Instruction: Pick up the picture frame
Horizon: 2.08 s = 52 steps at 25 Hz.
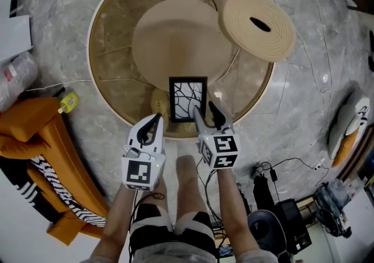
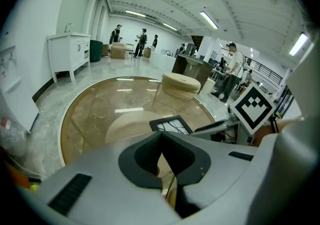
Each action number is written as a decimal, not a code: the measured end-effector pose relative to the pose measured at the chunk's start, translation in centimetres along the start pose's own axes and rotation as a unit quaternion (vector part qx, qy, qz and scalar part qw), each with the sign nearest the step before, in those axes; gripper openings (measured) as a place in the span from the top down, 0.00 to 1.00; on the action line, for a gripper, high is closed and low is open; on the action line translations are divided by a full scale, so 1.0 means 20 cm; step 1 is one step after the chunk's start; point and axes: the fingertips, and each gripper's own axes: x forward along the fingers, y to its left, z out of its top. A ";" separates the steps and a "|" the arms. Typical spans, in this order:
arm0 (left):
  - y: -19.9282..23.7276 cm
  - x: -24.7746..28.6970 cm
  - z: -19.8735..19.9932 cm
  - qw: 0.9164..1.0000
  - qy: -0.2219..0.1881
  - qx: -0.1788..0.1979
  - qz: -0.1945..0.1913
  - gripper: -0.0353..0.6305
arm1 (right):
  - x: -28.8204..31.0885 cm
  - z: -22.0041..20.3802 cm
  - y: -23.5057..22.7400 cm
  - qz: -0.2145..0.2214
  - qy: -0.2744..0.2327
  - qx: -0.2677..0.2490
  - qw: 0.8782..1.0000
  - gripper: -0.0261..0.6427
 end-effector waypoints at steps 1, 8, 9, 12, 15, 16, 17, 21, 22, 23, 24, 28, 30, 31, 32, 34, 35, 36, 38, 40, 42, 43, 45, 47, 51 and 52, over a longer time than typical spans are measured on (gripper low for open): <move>0.00 0.00 -0.01 1.000 0.001 -0.001 0.000 0.92 | 0.00 -0.01 0.00 -0.001 0.002 -0.001 1.000 0.67; 0.01 0.01 -0.02 1.000 0.007 -0.027 0.008 0.92 | 0.02 -0.04 -0.02 -0.013 0.017 -0.017 1.000 0.82; 0.01 0.01 -0.02 1.000 0.006 -0.020 0.006 0.92 | 0.02 -0.04 -0.02 -0.013 0.020 -0.020 1.000 0.82; 0.02 0.01 -0.03 1.000 0.004 -0.009 0.004 0.92 | 0.02 -0.03 -0.02 -0.017 0.025 -0.027 0.999 0.83; 0.02 0.02 -0.03 1.000 0.005 -0.009 0.005 0.92 | 0.02 -0.03 -0.02 -0.023 0.028 -0.027 0.999 0.84; 0.02 0.02 -0.02 1.000 0.004 -0.010 0.006 0.92 | 0.02 -0.03 -0.02 -0.025 0.028 -0.027 0.999 0.85; 0.02 0.01 -0.02 1.000 0.004 -0.011 0.006 0.92 | 0.03 -0.02 -0.02 -0.027 0.028 -0.028 0.999 0.86; 0.04 -0.01 -0.01 1.000 0.001 -0.015 0.007 0.92 | 0.03 -0.03 -0.01 -0.040 0.023 -0.028 0.999 0.86; 0.04 -0.02 -0.01 1.000 0.000 -0.016 0.008 0.92 | 0.02 -0.03 -0.01 -0.042 0.021 -0.025 0.999 0.86; 0.04 -0.03 -0.02 1.000 0.001 -0.016 0.008 0.92 | 0.02 -0.04 -0.01 -0.043 0.019 -0.022 0.999 0.86; 0.05 -0.03 -0.02 1.000 0.002 -0.015 0.008 0.92 | 0.02 -0.03 -0.01 -0.043 0.017 -0.020 0.999 0.86; 0.06 -0.05 0.01 1.000 0.001 -0.014 0.014 0.92 | -0.01 0.02 -0.01 -0.041 0.007 -0.022 0.999 0.86; 0.07 -0.06 0.03 1.000 -0.002 -0.014 0.016 0.92 | -0.04 0.05 -0.01 -0.042 -0.002 -0.024 0.999 0.86; 0.07 -0.07 0.04 1.000 -0.004 -0.013 0.017 0.92 | -0.06 0.07 -0.01 -0.043 -0.006 -0.024 0.999 0.86; 0.08 -0.08 0.05 1.000 -0.005 -0.011 0.018 0.92 | -0.07 0.10 0.00 -0.044 -0.010 -0.023 0.999 0.86; 0.09 -0.12 0.09 1.000 -0.009 -0.007 0.021 0.92 | -0.11 0.14 0.01 -0.045 -0.020 -0.021 0.999 0.86; 0.09 -0.14 0.11 1.000 -0.013 -0.006 0.022 0.92 | -0.13 0.17 0.03 -0.044 -0.026 -0.020 0.998 0.86; 0.08 -0.16 0.14 1.000 -0.017 -0.004 0.023 0.92 | -0.16 0.20 0.04 -0.043 -0.032 -0.019 0.998 0.86; 0.08 -0.20 0.21 0.999 -0.026 0.000 0.026 0.92 | -0.23 0.26 0.07 -0.042 -0.043 -0.020 0.998 0.86; 0.07 -0.25 0.28 0.999 -0.034 0.005 0.029 0.92 | -0.30 0.32 0.09 -0.042 -0.056 -0.023 0.997 0.86; 0.07 -0.30 0.35 0.999 -0.042 0.012 0.032 0.92 | -0.37 0.40 0.12 -0.041 -0.069 -0.029 0.996 0.86; 0.06 -0.32 0.39 0.998 -0.048 0.015 0.033 0.92 | -0.41 0.44 0.14 -0.041 -0.075 -0.034 0.996 0.86; 0.04 -0.37 0.48 0.997 -0.059 0.020 0.035 0.92 | -0.49 0.51 0.16 -0.043 -0.090 -0.041 0.994 0.86; 0.02 -0.42 0.57 0.996 -0.071 0.027 0.037 0.92 | -0.58 0.59 0.17 -0.045 -0.107 -0.044 0.992 0.86; -0.04 -0.52 0.77 0.994 -0.095 0.043 0.040 0.92 | -0.79 0.76 0.19 -0.049 -0.143 -0.042 0.988 0.86; -0.06 -0.56 0.82 0.993 -0.101 0.046 0.039 0.92 | -0.85 0.80 0.20 -0.050 -0.151 -0.043 0.986 0.86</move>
